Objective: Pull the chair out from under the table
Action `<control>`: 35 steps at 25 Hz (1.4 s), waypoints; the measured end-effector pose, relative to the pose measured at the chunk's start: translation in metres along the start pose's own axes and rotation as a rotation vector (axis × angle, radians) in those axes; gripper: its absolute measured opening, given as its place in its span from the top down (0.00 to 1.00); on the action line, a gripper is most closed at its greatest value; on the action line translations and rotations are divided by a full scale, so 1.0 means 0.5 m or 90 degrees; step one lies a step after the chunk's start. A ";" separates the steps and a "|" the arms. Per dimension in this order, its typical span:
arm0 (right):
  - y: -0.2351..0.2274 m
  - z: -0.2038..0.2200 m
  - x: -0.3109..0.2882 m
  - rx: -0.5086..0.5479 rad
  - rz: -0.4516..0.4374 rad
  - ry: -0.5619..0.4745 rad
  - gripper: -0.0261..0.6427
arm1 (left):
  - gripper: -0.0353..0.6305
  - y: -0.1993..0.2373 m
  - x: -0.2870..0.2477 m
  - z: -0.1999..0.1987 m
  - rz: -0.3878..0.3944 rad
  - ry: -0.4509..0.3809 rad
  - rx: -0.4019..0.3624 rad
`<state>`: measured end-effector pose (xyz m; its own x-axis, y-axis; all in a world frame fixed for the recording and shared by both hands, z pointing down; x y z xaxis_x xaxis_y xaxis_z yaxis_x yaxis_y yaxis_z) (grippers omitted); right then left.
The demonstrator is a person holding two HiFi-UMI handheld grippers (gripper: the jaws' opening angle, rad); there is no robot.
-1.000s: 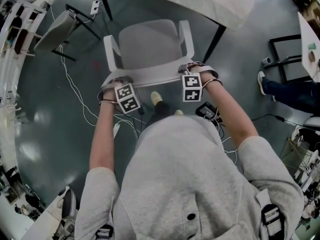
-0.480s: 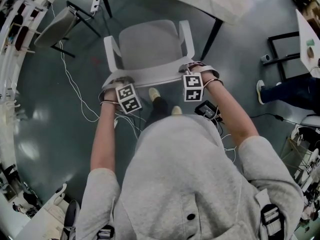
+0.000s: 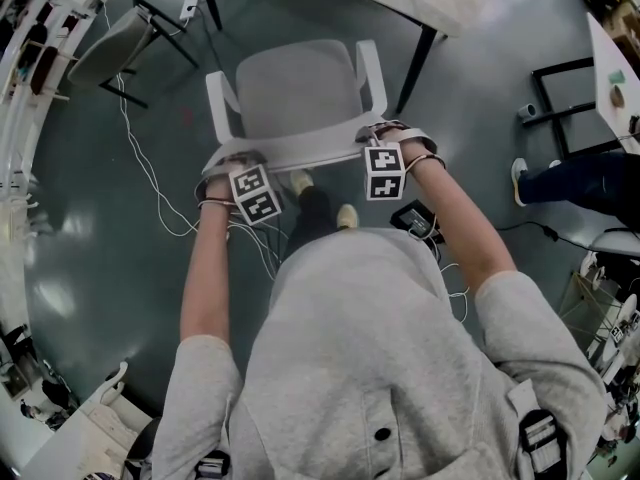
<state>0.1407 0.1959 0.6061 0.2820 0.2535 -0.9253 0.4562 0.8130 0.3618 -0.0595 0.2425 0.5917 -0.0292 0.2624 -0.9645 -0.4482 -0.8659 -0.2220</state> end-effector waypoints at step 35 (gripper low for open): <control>0.236 -0.029 0.114 -0.068 -0.117 -0.069 0.80 | 0.81 -0.252 0.078 -0.005 0.166 0.014 0.089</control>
<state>0.1982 0.3137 0.5944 0.2941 0.0432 -0.9548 0.4185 0.8923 0.1693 -0.0021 0.3607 0.5814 -0.1408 0.0276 -0.9897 -0.5475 -0.8350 0.0546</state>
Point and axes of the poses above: the fingertips, and each gripper's own axes: x backward along the fingers, y to its left, z out of its underside, the point moved 3 cm from there along x, backward along the fingers, and after that the axes turned 15 degrees about x, right-handed, at the moved point
